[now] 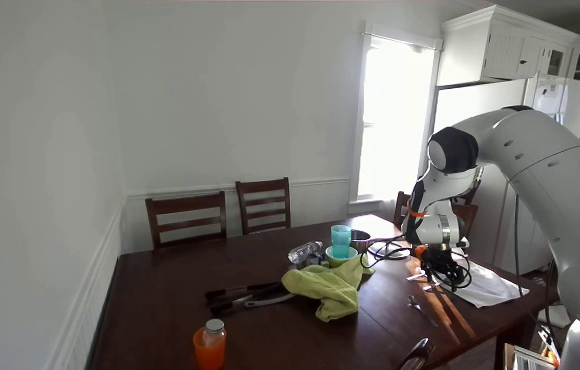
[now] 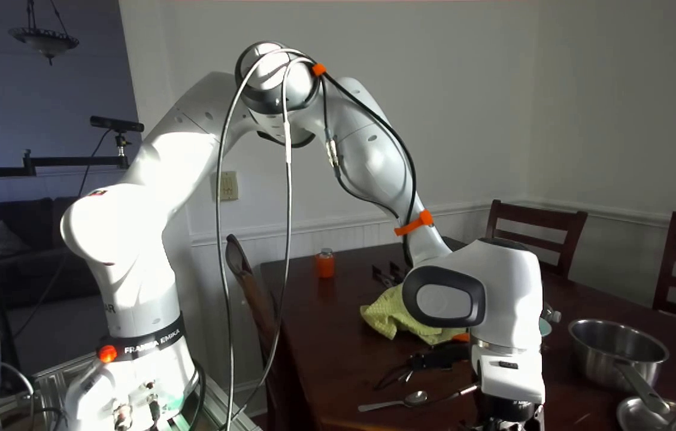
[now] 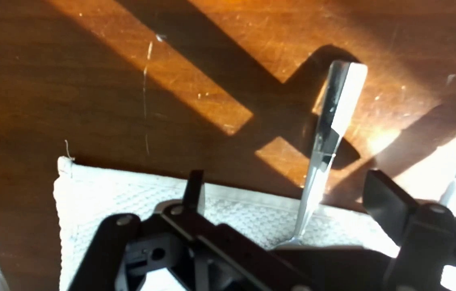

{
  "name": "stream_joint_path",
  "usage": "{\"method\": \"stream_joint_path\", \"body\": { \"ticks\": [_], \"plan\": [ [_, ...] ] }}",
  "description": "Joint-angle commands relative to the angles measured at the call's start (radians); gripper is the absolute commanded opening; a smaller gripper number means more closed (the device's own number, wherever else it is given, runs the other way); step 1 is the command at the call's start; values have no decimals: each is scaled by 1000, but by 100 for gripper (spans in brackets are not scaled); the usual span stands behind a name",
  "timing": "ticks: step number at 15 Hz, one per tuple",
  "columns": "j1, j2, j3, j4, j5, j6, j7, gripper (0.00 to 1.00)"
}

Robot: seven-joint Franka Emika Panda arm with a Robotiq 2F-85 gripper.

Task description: Move the fork and two spoons to the left, putting the smaller spoon at the center, the fork on the left and other spoon on the right in a vertical position

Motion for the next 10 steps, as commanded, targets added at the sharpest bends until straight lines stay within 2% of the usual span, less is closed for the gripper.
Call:
{"method": "stream_joint_path", "body": {
  "ticks": [1, 3, 10],
  "plan": [
    [-14, 23, 6, 62, 27, -60, 44, 80],
    [-14, 25, 6, 75, 24, -73, 62, 69],
    [-21, 16, 21, 81, 24, -75, 62, 19]
  ]
}}
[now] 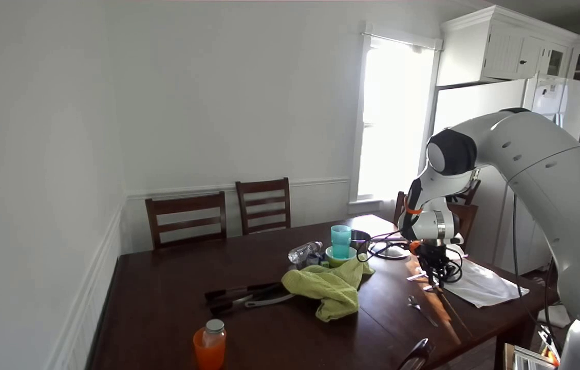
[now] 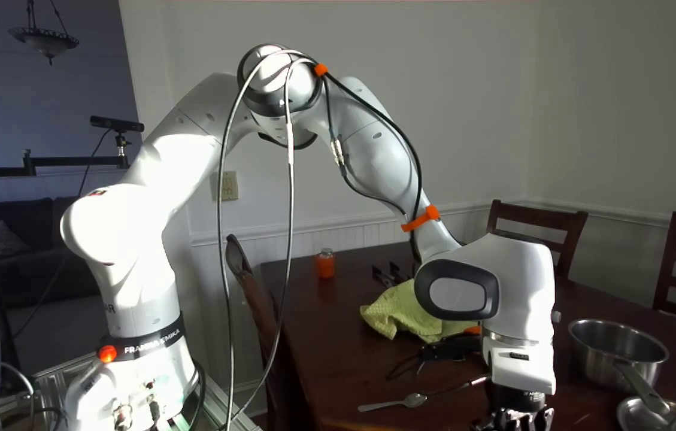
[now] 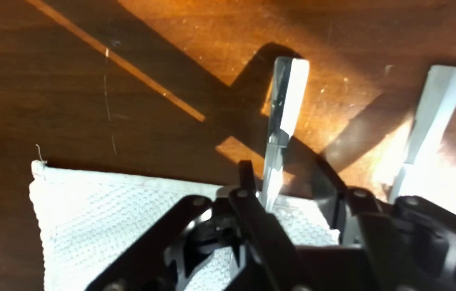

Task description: Move the fork and two spoons to the left, putting the smaller spoon at the center, the fork on the left and other spoon on the right in a vertical position

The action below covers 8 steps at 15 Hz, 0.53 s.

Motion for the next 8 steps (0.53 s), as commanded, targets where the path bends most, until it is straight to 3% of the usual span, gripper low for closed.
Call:
{"method": "stream_joint_path", "body": {
  "ticks": [1, 4, 8],
  "plan": [
    [-14, 7, 11, 18, 21, -30, 12, 11],
    [-9, -12, 4, 1, 13, -31, 5, 0],
    [0, -91, -2, -68, -11, -52, -62, 3]
  ]
}}
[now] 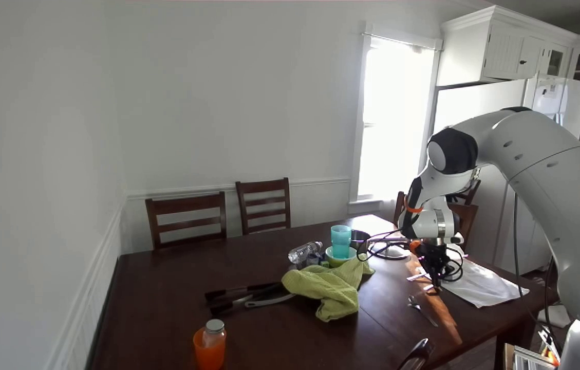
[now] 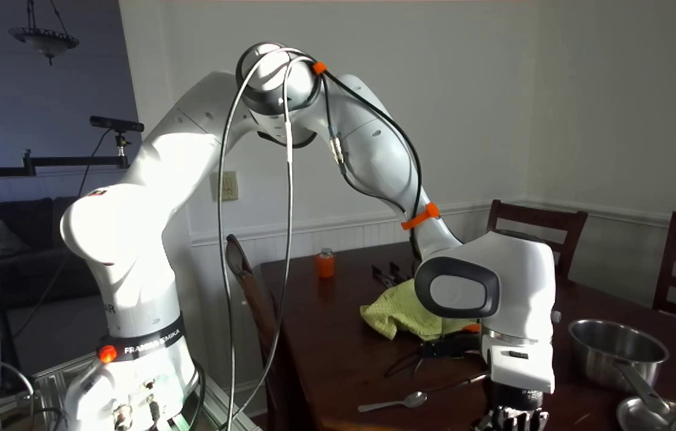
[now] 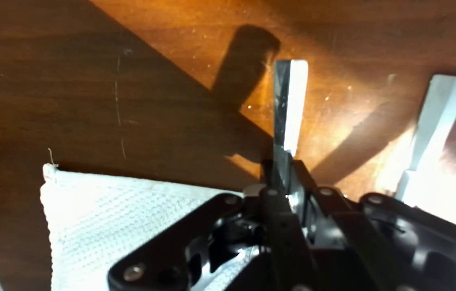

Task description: Move the fork and two spoons to the left, putting the smaller spoon at the center, the fork on the left and other spoon on the right in a vertical position

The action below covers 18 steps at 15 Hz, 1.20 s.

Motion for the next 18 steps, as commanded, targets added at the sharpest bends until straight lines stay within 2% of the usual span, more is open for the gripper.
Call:
{"method": "stream_joint_path", "body": {
  "ticks": [1, 9, 13, 18],
  "plan": [
    [4, -103, -2, -88, -16, -14, -83, 3],
    [31, -268, 15, -305, -46, 133, -444, 3],
    [17, -331, 58, -404, -63, 217, -633, 3],
    [-13, -360, 119, -451, -99, 219, -855, 3]
  ]
}}
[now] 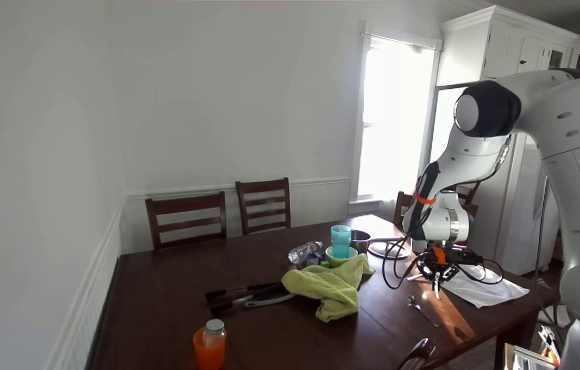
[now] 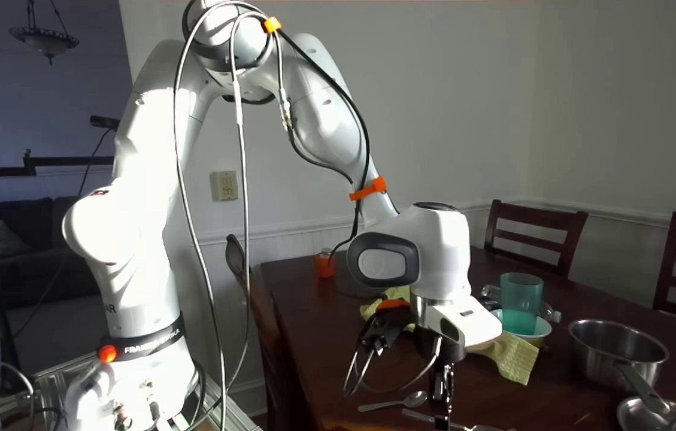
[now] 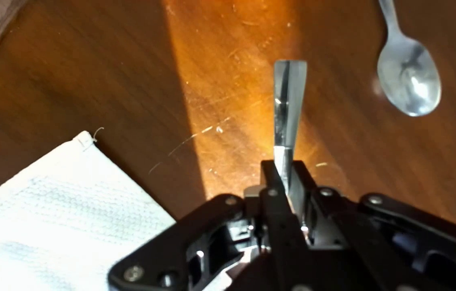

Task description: Move the fork and two spoons to the left, putting the smaller spoon at the center, the fork on the left and other spoon on the right in a vertical position

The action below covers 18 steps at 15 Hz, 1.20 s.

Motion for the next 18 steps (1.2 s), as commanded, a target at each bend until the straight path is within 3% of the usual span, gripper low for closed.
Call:
{"method": "stream_joint_path", "body": {
  "ticks": [1, 9, 18],
  "plan": [
    [-50, -54, 55, -47, -55, -3, -158, 3],
    [-133, -34, 140, -60, -130, -4, -447, 3],
    [-148, -6, 165, -80, -153, -4, -458, 3]
  ]
}}
